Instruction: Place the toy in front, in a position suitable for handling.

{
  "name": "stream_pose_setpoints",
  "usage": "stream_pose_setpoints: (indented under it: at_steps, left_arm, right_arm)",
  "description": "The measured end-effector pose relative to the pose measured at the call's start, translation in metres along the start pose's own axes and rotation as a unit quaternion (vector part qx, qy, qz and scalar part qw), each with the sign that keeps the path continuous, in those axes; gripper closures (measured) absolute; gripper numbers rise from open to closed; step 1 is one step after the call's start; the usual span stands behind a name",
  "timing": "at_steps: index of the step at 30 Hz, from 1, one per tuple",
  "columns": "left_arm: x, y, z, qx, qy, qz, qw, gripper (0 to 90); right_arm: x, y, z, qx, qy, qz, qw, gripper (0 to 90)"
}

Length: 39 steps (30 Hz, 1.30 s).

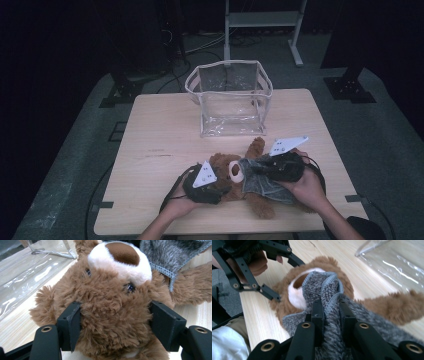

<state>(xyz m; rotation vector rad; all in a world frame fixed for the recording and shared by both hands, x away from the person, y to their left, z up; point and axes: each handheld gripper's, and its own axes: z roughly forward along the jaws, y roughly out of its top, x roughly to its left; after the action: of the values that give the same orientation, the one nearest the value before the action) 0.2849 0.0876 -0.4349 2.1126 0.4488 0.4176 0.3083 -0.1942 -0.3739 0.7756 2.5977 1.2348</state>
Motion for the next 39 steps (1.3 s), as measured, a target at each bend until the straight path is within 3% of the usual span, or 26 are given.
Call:
stream_pose_setpoints:
  at_steps: [7,10,13,17,20,25,28,31,36,39]
  left_arm:
    - [0.000,-0.002,0.000,-0.004,-0.002,-0.002,1.0000,29.8]
    - [0.002,-0.002,-0.003,-0.011,-0.008,-0.006,0.9999,24.6]
    - [0.003,0.001,-0.006,-0.034,-0.013,-0.018,0.9992,19.3]
    - [-0.001,0.010,0.000,-0.039,-0.013,-0.004,0.9991,14.9]
    - [-0.006,0.010,0.006,-0.032,-0.027,0.011,0.9990,23.3]
    - [-0.012,0.007,0.008,-0.027,-0.036,0.030,0.9985,29.3]
    - [-0.014,0.007,0.007,-0.022,-0.030,0.035,0.9987,29.3]
    - [-0.013,0.005,0.007,-0.025,-0.028,0.029,0.9989,29.5]
    - [-0.012,0.007,0.009,-0.027,-0.025,0.024,0.9990,29.4]
    - [-0.014,0.009,0.010,-0.024,-0.016,0.029,0.9992,29.7]
  right_arm:
    - [-0.022,0.000,-0.024,-0.026,-0.050,0.029,0.9980,77.5]
    - [-0.026,-0.003,-0.013,-0.006,-0.041,0.033,0.9986,77.5]
    - [-0.018,-0.008,-0.004,0.016,-0.028,0.023,0.9992,77.5]
    - [-0.006,-0.011,-0.007,0.027,-0.010,0.011,0.9995,77.7]
    - [-0.001,-0.008,-0.012,0.037,-0.010,0.000,0.9993,77.7]
    - [-0.003,0.012,-0.002,0.014,-0.027,-0.004,0.9995,77.8]
    - [-0.009,0.024,0.022,0.042,-0.056,-0.021,0.9973,77.8]
    - [-0.022,0.022,0.037,0.068,-0.075,-0.020,0.9947,77.8]
    - [-0.034,0.018,0.027,0.058,-0.083,-0.002,0.9948,77.8]
    - [-0.029,0.018,0.011,0.030,-0.064,0.009,0.9974,77.9]
